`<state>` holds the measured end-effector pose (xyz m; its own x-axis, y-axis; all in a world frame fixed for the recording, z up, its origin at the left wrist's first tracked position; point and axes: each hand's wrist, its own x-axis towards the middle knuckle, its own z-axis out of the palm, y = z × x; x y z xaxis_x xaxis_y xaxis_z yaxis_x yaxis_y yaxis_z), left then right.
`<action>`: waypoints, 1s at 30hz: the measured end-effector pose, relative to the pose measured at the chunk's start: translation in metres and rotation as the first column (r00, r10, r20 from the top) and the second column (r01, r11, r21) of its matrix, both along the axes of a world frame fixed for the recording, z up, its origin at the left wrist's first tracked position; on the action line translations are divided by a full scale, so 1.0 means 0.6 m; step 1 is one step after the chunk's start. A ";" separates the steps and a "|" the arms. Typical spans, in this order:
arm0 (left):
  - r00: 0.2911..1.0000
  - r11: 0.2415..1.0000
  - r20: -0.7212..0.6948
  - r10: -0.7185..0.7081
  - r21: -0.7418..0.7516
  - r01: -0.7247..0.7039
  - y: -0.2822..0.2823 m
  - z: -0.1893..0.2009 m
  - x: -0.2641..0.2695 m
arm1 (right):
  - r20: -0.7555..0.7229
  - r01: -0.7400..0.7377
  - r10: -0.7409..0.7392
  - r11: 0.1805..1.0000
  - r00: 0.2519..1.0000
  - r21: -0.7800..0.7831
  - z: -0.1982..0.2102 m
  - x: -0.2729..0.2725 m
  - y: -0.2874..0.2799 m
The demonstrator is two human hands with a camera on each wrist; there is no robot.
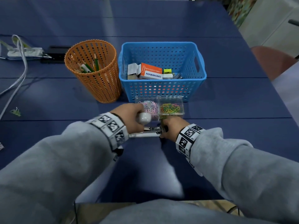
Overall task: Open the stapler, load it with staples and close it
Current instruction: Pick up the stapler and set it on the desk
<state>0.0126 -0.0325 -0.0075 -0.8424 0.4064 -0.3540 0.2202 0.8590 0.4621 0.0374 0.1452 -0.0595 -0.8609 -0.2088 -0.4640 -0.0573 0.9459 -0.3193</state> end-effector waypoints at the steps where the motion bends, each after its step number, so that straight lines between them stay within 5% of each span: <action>1: 0.999 0.998 -0.009 0.036 0.045 -0.035 -0.019 0.008 0.001 | 0.000 -0.008 0.008 1.000 1.000 0.004 0.002 0.001 0.001; 10: 0.976 0.972 -0.042 0.212 -0.092 -0.215 -0.164 -0.021 0.008 | 0.016 -0.006 0.005 0.999 1.000 0.036 0.001 0.000 -0.005; 18: 0.989 0.923 0.062 0.137 -0.370 -0.104 -0.143 -0.076 -0.006 | 0.004 -0.007 0.007 0.999 1.000 0.034 -0.005 -0.005 -0.003; 30: 0.994 0.997 0.111 -0.015 -0.080 0.024 -0.042 -0.099 0.010 | -0.031 0.013 -0.013 1.000 0.999 -0.021 0.014 0.012 0.047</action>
<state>0.0186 -0.0578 -0.0671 -0.7887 0.3884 -0.4765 0.1888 0.8907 0.4136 0.0445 0.1732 -0.0514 -0.8776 -0.2070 -0.4324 -0.0555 0.9397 -0.3374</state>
